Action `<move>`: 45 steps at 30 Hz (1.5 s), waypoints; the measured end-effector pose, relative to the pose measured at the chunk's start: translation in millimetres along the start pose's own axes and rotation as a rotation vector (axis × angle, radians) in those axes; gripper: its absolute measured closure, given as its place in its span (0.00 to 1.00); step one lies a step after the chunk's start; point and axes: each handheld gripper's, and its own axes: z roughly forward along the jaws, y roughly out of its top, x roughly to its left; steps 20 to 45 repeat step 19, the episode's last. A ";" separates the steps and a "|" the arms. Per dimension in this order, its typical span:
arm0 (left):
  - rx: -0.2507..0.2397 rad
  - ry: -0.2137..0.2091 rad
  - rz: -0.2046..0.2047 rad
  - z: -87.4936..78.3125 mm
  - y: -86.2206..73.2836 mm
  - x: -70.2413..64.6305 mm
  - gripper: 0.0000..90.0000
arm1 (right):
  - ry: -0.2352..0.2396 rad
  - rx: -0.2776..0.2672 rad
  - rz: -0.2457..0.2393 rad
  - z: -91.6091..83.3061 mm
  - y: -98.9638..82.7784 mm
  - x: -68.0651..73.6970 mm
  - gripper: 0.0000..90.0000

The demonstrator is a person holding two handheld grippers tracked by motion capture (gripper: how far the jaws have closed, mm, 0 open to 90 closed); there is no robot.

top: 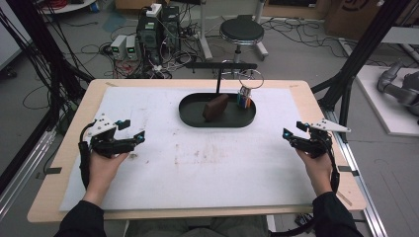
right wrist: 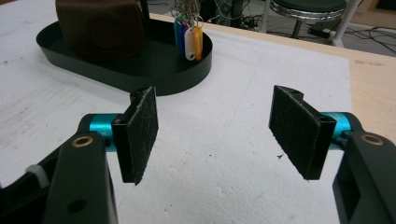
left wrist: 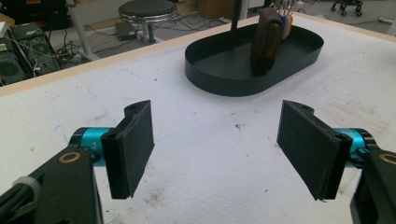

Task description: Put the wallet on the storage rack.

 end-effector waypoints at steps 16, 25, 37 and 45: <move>0.011 0.002 0.001 4.4 -2.5 -1.3 0.30 | 0.007 0.017 -0.003 1.7 -1.1 -0.4 0.35; 0.016 0.005 0.003 5.7 -2.8 -0.8 0.29 | 0.007 0.019 -0.001 3.1 -1.6 -2.3 0.35; 0.016 0.005 0.003 5.7 -2.8 -0.8 0.29 | 0.007 0.019 -0.001 3.1 -1.6 -2.3 0.35; 0.016 0.005 0.003 5.7 -2.8 -0.8 0.29 | 0.007 0.019 -0.001 3.1 -1.6 -2.3 0.35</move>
